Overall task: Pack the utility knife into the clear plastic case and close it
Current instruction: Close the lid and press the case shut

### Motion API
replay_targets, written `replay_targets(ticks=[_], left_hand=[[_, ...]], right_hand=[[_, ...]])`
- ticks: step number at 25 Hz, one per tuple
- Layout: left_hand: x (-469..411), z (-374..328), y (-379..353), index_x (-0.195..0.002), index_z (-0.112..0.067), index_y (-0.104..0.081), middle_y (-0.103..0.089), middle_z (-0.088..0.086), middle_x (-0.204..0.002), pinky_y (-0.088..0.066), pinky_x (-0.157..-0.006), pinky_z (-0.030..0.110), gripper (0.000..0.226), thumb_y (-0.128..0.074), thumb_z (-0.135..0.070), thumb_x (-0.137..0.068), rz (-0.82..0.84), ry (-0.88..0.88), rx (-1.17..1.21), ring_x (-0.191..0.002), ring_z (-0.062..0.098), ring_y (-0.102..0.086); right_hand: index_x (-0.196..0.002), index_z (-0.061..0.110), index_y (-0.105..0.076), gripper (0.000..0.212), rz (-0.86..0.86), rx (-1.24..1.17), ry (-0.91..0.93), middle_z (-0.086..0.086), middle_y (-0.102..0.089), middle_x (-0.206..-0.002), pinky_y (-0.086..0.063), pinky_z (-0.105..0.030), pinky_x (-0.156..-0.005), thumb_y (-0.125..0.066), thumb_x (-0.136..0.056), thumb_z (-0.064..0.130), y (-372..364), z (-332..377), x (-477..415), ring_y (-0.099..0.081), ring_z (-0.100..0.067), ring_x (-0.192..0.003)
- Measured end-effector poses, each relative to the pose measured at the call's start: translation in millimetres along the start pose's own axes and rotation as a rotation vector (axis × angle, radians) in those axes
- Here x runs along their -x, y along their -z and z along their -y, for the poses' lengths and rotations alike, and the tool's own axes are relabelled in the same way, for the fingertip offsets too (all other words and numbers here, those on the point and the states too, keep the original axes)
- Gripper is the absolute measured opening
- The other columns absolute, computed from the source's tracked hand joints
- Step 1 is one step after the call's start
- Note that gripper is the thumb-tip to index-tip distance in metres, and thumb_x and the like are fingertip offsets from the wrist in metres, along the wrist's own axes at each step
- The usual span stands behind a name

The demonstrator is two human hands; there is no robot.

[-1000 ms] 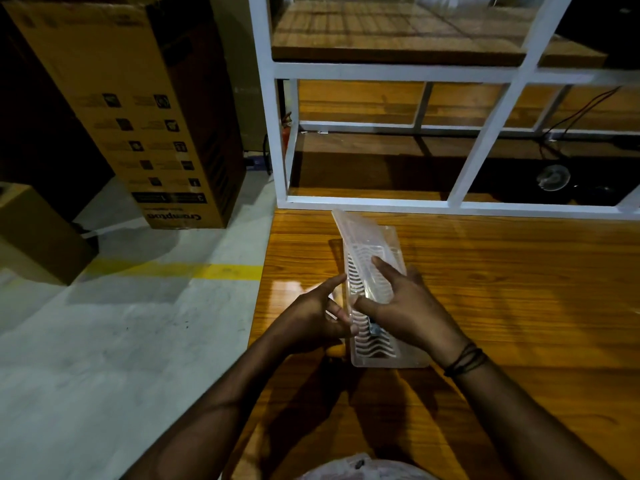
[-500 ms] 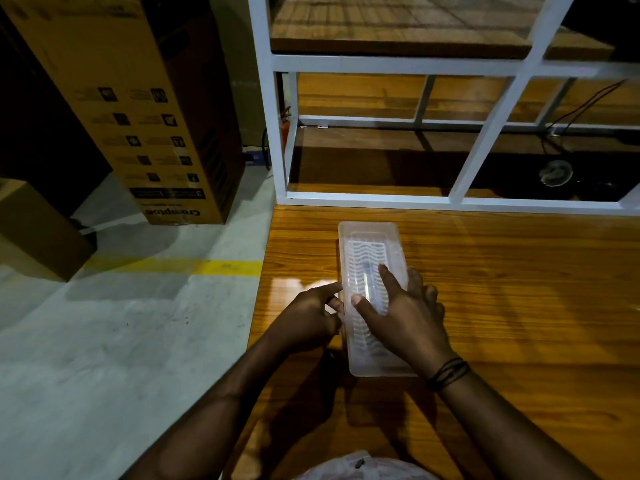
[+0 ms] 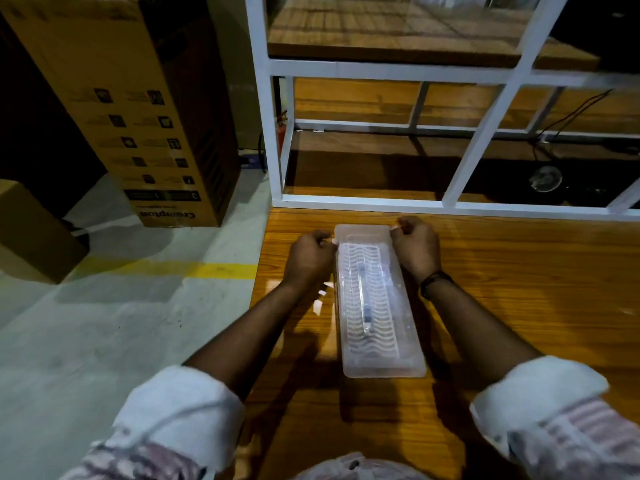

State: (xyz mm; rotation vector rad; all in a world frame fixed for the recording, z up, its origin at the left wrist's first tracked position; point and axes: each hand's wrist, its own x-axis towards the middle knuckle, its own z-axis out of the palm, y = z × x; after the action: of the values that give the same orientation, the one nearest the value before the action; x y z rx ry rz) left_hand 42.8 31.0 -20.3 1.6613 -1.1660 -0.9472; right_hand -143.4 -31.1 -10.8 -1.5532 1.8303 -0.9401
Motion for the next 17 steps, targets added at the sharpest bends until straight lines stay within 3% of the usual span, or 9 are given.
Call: replay_targets(ticks=[2, 5, 8, 14, 17], left_hand=[[-17.7, -6.4, -5.5, -0.134, -0.010, -0.064, -0.073, 0.003, -0.111, -0.057, -0.065, 0.023, 0.037, -0.063, -0.026, -0.100, -0.042, 0.023, 0.031, -0.085, 0.011, -0.069], [-33.1, -9.1, -11.9, -0.129, -0.009, -0.068, -0.073, 0.009, -0.121, -0.052, -0.049, 0.013, 0.033, -0.065, -0.023, -0.100, -0.053, 0.068, 0.051, -0.077, 0.003, -0.064], [-36.5, -9.3, -12.9, -0.116, -0.008, -0.073, -0.075, 0.010, -0.106, -0.047, -0.038, 0.012, 0.022, -0.066, -0.020, -0.099, -0.065, 0.078, 0.069, -0.070, 0.006, -0.066], [-40.2, -14.6, -10.5, -0.112, -0.011, -0.071, -0.071, 0.004, -0.083, -0.047, -0.036, 0.017, 0.019, -0.069, -0.022, -0.097, -0.057, 0.135, 0.110, -0.050, 0.009, -0.064], [-46.2, -13.6, -10.2, -0.111, -0.013, -0.071, -0.070, 0.002, -0.080, -0.049, -0.037, 0.020, 0.019, -0.070, -0.025, -0.097, -0.042, 0.148, 0.073, -0.049, 0.010, -0.064]], right_hand=[[-0.115, 0.008, -0.073, 0.030, -0.014, -0.017, -0.024, -0.011, -0.074, -0.116, -0.051, -0.033, -0.096, -0.064, -0.093, 0.028, -4.7, 1.8, -17.8, -0.066, -0.027, -0.110], [-0.098, 0.010, -0.078, 0.019, -0.006, -0.045, -0.026, -0.009, -0.076, -0.103, -0.051, -0.032, -0.092, -0.068, -0.091, 0.025, -10.5, 0.5, -25.2, -0.068, -0.024, -0.101], [-0.097, 0.009, -0.078, 0.017, -0.015, -0.031, 0.000, -0.009, -0.077, -0.103, -0.052, -0.033, -0.092, -0.068, -0.091, 0.022, -12.4, -1.1, -28.3, -0.069, -0.024, -0.101], [-0.095, 0.004, -0.078, 0.023, -0.015, 0.013, 0.069, -0.013, -0.077, -0.100, -0.050, -0.032, -0.089, -0.065, -0.092, 0.024, -15.6, -3.8, -35.7, -0.069, -0.028, -0.100], [-0.089, 0.003, -0.076, 0.024, -0.006, 0.017, 0.070, -0.015, -0.076, -0.096, -0.045, -0.027, -0.084, -0.065, -0.092, 0.024, -16.9, -4.4, -38.5, -0.068, -0.027, -0.094]])
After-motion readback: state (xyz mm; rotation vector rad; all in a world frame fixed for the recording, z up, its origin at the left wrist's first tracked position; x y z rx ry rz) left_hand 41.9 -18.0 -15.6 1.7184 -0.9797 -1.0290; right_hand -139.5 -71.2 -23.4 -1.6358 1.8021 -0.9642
